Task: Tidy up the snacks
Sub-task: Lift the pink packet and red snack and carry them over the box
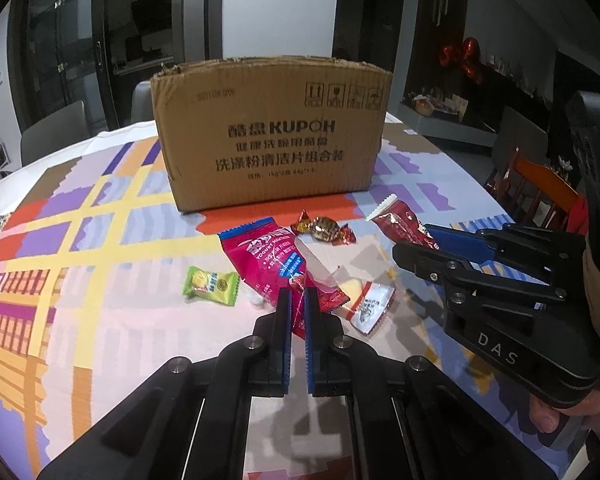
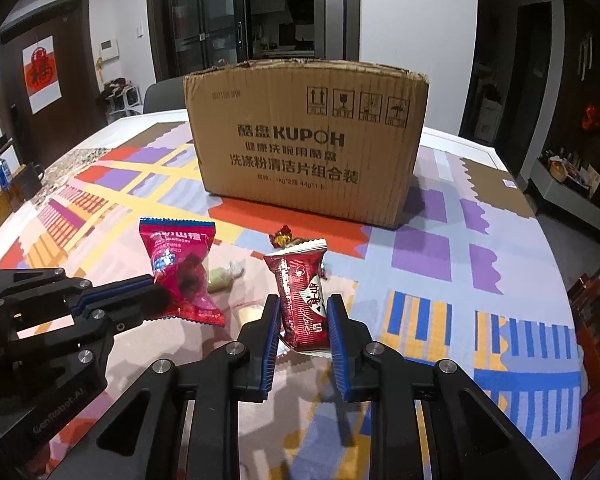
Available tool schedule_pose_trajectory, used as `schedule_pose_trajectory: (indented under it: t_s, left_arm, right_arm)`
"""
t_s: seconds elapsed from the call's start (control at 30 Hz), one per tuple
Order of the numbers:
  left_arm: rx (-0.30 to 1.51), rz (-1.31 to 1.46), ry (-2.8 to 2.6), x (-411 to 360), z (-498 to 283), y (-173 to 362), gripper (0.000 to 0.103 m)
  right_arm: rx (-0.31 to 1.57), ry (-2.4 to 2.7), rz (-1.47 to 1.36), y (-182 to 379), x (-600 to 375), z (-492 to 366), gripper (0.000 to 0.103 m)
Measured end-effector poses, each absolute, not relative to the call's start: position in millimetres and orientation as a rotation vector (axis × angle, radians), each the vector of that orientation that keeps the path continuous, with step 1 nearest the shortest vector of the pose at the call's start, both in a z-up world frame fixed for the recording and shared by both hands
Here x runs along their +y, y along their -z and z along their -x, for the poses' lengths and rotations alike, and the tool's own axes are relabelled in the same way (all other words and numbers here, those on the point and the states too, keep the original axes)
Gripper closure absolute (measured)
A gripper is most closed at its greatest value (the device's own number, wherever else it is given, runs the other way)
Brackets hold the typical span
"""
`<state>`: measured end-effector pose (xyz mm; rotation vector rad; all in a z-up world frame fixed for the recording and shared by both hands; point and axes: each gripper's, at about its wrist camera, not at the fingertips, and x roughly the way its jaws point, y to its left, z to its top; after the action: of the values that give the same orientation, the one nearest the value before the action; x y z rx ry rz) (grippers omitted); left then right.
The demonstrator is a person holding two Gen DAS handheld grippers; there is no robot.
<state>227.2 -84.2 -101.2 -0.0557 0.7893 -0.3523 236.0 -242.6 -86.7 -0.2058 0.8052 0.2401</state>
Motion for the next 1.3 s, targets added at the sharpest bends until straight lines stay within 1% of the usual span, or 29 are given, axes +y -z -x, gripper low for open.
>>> schedule_pose_trajectory:
  t_s: [0.57,1.3]
  left_arm:
    - [0.708,0.057,0.312,-73.8,-232.2,53.6,0.096]
    - [0.583,0.073,0.278,-53.3,-260.9,-10.6,0.096]
  right_arm:
    - [0.724,-0.212,0.190,40.7,-237.4,-229.1,0.078]
    - [0.589,-0.191,0.194,-28.8,-224.6,-240.1,0.078]
